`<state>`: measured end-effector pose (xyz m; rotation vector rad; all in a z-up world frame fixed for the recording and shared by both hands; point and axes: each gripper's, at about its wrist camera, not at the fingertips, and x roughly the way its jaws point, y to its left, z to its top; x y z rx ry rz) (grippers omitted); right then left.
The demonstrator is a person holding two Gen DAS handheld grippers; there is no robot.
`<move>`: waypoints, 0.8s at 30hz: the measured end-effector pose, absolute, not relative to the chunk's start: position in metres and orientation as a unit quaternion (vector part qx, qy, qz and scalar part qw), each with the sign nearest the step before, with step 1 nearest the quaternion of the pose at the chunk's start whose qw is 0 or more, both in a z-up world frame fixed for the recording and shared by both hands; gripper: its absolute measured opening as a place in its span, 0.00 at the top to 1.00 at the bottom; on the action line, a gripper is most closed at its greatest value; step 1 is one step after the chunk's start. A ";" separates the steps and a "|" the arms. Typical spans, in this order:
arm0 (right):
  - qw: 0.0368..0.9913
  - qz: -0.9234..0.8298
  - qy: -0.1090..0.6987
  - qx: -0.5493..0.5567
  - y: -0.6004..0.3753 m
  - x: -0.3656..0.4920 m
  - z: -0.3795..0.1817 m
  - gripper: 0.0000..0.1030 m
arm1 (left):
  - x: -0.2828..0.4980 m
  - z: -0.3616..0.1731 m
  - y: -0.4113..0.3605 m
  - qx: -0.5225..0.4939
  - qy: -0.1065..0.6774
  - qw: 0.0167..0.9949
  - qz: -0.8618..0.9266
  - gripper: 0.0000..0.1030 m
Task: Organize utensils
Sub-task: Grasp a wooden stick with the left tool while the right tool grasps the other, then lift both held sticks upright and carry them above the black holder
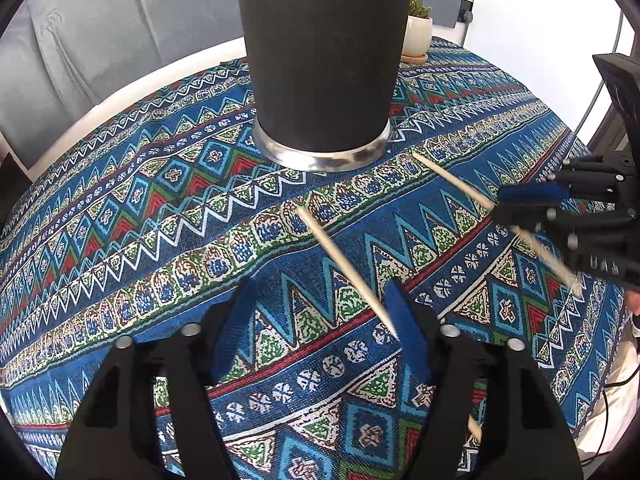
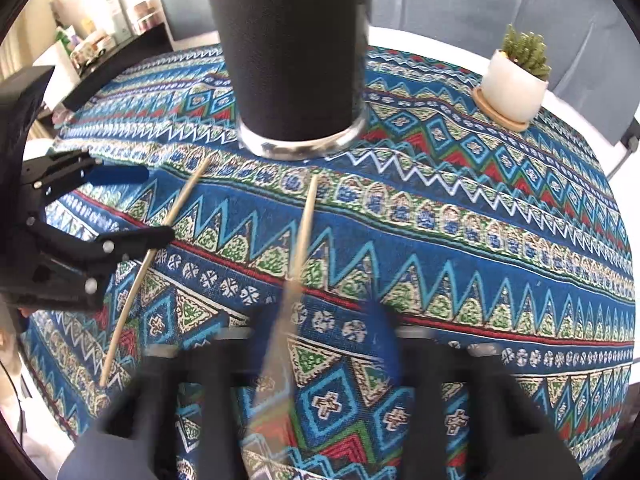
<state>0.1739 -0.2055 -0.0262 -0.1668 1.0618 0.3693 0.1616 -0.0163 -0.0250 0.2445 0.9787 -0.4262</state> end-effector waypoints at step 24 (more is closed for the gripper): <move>0.882 0.215 0.413 0.069 -0.276 0.168 0.042 0.95 | 0.183 0.058 0.063 0.020 0.436 0.886 -0.158 0.95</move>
